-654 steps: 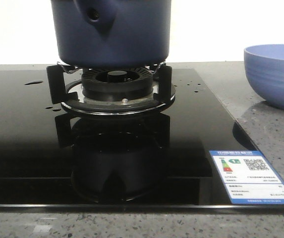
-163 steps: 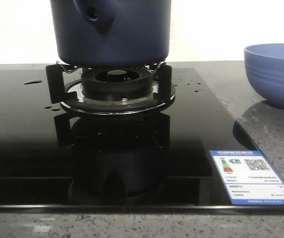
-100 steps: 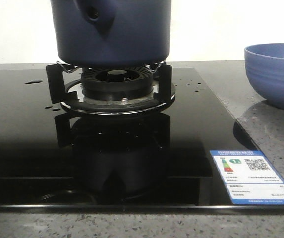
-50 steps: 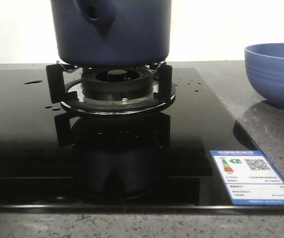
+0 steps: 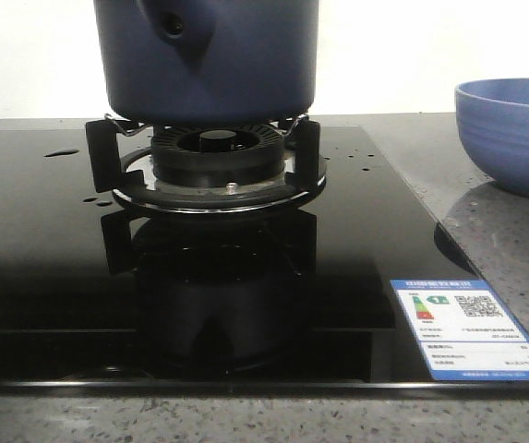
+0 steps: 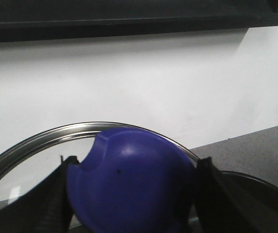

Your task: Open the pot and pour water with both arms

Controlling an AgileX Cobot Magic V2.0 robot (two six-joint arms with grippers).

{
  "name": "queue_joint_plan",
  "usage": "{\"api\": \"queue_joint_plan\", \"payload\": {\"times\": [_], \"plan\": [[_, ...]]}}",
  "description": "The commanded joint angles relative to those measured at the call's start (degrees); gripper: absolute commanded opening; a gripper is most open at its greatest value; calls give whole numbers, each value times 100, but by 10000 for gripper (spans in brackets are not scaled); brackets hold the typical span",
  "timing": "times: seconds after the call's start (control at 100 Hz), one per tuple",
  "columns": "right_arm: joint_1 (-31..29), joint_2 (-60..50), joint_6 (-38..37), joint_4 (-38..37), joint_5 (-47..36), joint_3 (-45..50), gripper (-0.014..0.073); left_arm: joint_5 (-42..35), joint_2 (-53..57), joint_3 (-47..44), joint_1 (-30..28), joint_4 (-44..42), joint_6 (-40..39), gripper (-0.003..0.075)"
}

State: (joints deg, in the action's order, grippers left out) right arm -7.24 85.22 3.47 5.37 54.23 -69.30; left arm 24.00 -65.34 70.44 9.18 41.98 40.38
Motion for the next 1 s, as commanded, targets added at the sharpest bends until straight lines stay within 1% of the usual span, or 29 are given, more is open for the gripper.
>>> {"api": "queue_joint_plan", "payload": {"times": [0.0,0.16,0.3,0.41,0.6,0.89,0.99], "plan": [[-21,-179,114,125,-118,-224,-67,-464,170,200,-3,166,6,339],[-21,-248,183,346,188,-607,-67,-491,170,163,-12,106,6,339],[-9,-253,220,642,657,-1288,-66,-506,81,31,-12,64,6,339],[158,-253,220,814,915,-1841,-66,-495,-18,-35,-12,33,6,339],[685,-99,220,899,1283,-2781,-66,-577,-133,-35,-12,22,6,339],[1590,437,164,899,1483,-4195,-66,-660,-206,-35,-23,-29,6,339],[1893,670,164,926,1473,-4593,-66,-660,-209,-35,-157,-29,6,339]]}}
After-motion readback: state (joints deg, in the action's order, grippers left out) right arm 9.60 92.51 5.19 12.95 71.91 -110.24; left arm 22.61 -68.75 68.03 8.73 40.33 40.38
